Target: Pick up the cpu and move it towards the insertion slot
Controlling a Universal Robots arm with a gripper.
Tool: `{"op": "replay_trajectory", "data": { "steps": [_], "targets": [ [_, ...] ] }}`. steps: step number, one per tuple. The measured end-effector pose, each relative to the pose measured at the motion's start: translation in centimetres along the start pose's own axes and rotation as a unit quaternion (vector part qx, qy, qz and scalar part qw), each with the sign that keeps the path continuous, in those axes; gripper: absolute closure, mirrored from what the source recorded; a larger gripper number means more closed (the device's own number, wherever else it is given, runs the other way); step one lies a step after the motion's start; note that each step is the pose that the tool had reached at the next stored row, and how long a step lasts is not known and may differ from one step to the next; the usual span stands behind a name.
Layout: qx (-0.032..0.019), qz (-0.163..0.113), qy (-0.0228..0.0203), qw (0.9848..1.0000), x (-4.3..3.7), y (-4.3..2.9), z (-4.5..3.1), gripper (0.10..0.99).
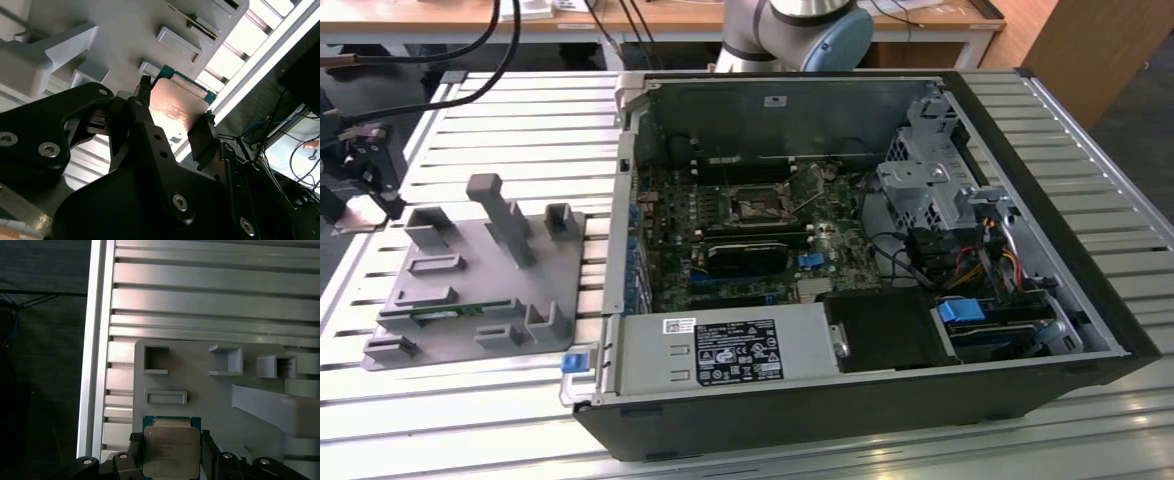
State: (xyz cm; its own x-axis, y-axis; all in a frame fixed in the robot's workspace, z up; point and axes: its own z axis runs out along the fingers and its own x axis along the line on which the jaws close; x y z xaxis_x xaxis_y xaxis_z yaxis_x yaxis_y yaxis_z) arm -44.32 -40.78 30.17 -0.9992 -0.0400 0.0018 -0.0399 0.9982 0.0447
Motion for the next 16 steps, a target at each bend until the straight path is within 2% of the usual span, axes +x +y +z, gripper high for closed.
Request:
{"op": "replay_trajectory", "data": {
  "steps": [16],
  "targets": [
    [0.0000,0.000,0.0000,1.0000,0.00,0.08,-1.74,0.541]
  ]
}}
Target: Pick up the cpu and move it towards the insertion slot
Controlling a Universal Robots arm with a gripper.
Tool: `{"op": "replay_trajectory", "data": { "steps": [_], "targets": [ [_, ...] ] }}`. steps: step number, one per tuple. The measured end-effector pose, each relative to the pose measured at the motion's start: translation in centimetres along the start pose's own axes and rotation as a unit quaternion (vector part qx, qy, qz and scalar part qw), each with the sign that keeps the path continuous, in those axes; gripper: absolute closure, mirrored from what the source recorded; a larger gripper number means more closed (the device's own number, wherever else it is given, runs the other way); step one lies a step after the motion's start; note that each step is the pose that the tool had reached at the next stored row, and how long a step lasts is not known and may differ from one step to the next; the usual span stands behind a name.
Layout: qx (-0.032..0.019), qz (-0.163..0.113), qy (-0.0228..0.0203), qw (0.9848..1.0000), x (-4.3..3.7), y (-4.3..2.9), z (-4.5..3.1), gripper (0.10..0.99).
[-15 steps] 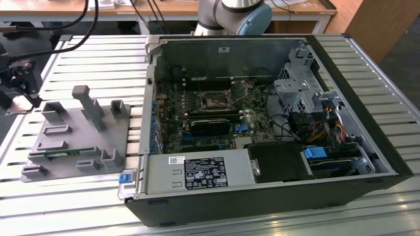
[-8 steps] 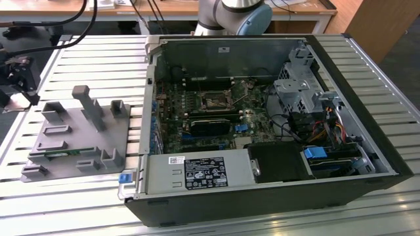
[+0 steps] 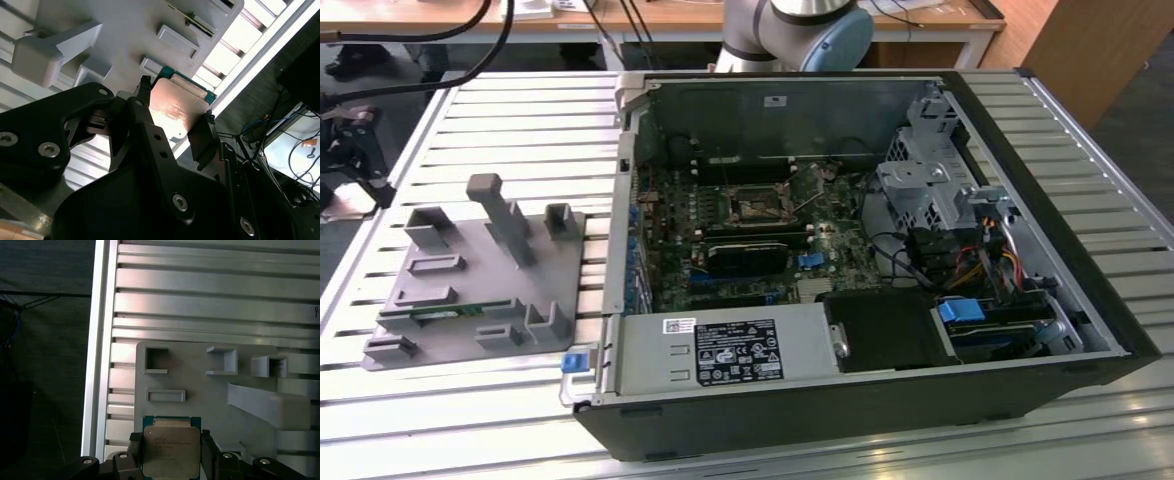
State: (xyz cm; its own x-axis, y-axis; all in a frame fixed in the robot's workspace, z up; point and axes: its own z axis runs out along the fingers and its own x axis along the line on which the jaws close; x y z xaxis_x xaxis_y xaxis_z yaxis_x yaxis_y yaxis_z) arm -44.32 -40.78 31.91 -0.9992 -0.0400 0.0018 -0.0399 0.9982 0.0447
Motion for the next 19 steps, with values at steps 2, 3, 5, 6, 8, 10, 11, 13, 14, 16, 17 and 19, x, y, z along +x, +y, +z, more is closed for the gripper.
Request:
{"op": "replay_trajectory", "data": {
  "steps": [2,3,5,6,8,10,11,13,14,16,17,19],
  "targets": [
    [0.0000,0.000,0.0000,1.0000,0.00,0.01,-0.21,0.541],
    [0.0000,0.000,0.0000,1.0000,0.00,0.01,-0.32,0.541],
    [0.0000,0.000,0.0000,1.0000,0.00,0.02,-0.54,0.541],
    [0.0000,0.000,0.0000,1.0000,0.00,0.03,-0.65,0.541],
    [0.0000,0.000,0.0000,1.0000,0.00,0.04,-0.91,0.541],
    [0.0000,0.000,0.0000,1.0000,0.00,0.05,-1.15,0.541],
    [0.0000,0.000,0.0000,1.0000,0.00,0.06,-1.28,0.541],
    [0.0000,0.000,0.0000,1.0000,0.00,0.07,-1.58,0.541],
    [0.0000,0.000,0.0000,1.0000,0.00,0.08,-1.73,0.541],
    [0.0000,0.000,0.0000,1.0000,0.00,0.09,-2.06,0.541],
    [0.0000,0.000,0.0000,1.0000,0.00,0.10,-2.24,0.541],
    [0.0000,0.000,0.0000,1.0000,0.00,0.11,-2.57,0.541]
  ]
}}
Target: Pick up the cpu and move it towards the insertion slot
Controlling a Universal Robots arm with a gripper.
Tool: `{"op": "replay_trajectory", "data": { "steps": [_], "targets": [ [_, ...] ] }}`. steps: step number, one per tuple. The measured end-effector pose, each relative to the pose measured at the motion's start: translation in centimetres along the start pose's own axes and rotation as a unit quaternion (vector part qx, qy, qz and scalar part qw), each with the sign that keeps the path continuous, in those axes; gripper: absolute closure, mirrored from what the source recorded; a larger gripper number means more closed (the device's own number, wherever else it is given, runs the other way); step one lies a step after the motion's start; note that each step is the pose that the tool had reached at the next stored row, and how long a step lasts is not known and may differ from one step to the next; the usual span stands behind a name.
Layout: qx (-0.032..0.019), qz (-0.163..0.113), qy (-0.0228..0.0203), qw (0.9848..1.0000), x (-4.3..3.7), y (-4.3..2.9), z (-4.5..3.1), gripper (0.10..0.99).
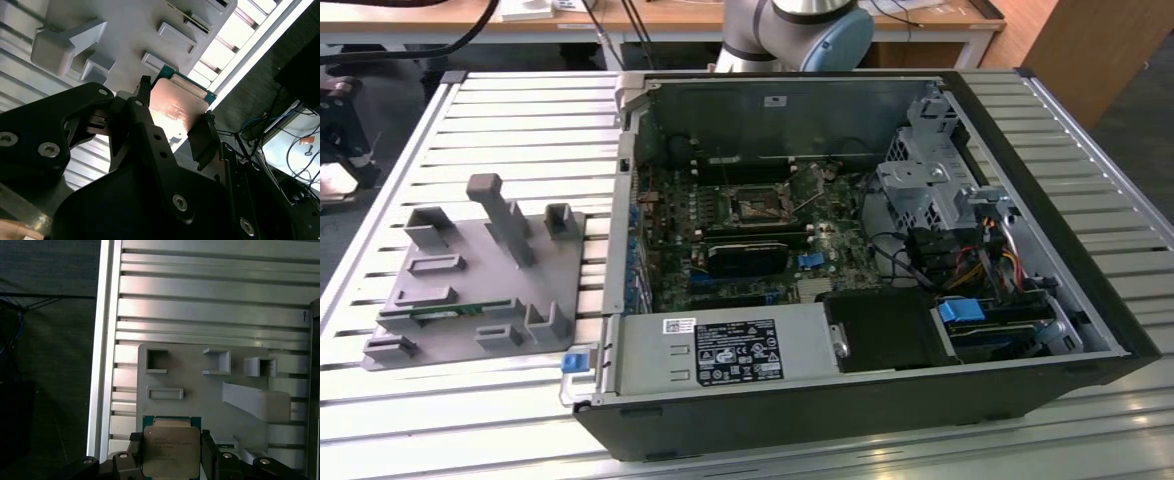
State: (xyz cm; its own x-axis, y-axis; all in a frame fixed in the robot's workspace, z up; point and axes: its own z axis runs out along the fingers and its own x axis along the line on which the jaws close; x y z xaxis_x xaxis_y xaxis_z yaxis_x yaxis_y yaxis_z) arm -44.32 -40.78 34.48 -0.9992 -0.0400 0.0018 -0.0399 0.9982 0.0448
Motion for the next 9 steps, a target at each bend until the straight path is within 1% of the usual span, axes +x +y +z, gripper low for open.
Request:
{"op": "replay_trajectory", "data": {
  "steps": [9],
  "targets": [
    [0.0000,0.000,0.0000,1.0000,0.00,0.07,-1.42,0.541]
  ]
}}
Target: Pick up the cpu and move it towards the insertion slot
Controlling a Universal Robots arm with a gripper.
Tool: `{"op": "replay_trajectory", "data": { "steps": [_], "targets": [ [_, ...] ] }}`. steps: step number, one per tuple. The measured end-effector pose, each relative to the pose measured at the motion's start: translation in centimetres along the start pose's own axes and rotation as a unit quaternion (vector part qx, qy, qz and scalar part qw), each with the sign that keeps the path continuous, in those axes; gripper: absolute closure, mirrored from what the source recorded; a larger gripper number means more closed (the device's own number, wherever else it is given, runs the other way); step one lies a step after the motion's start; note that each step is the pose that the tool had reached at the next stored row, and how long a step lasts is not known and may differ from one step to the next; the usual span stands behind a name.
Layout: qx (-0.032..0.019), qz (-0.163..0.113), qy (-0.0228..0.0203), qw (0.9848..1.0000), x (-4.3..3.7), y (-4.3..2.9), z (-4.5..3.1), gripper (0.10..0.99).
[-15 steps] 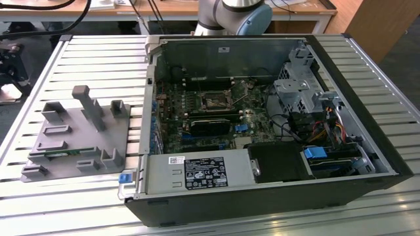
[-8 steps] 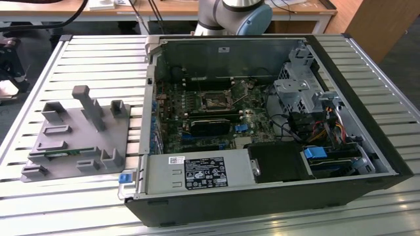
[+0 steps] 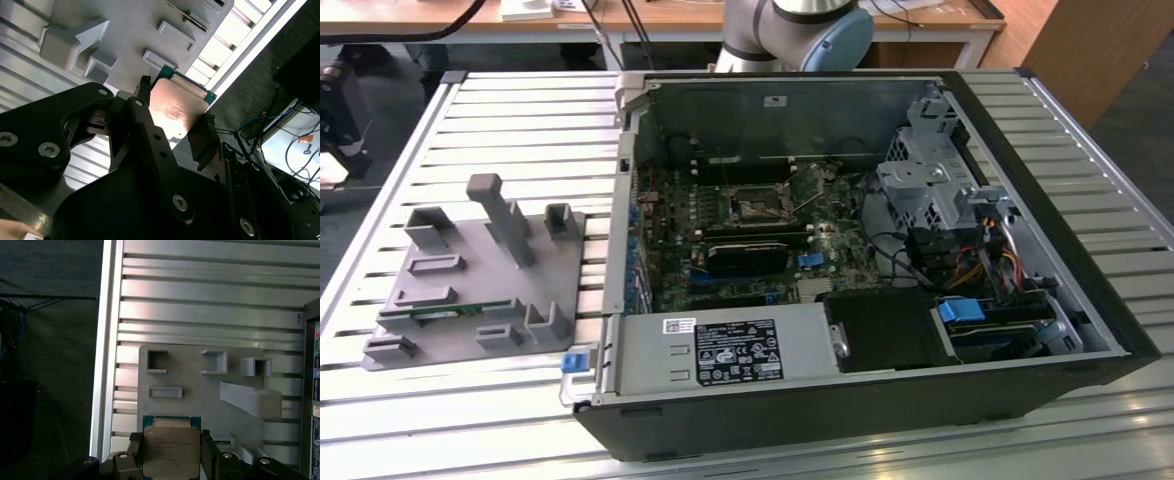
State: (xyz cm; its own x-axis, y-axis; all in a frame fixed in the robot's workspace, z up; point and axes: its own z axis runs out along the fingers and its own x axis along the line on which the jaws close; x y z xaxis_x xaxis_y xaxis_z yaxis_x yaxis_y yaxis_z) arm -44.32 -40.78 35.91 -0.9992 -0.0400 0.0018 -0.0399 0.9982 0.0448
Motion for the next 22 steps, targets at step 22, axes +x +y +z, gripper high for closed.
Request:
{"op": "replay_trajectory", "data": {
  "steps": [22],
  "targets": [
    [-0.0001,0.000,0.0000,1.0000,0.01,0.12,-2.72,0.541]
  ]
}}
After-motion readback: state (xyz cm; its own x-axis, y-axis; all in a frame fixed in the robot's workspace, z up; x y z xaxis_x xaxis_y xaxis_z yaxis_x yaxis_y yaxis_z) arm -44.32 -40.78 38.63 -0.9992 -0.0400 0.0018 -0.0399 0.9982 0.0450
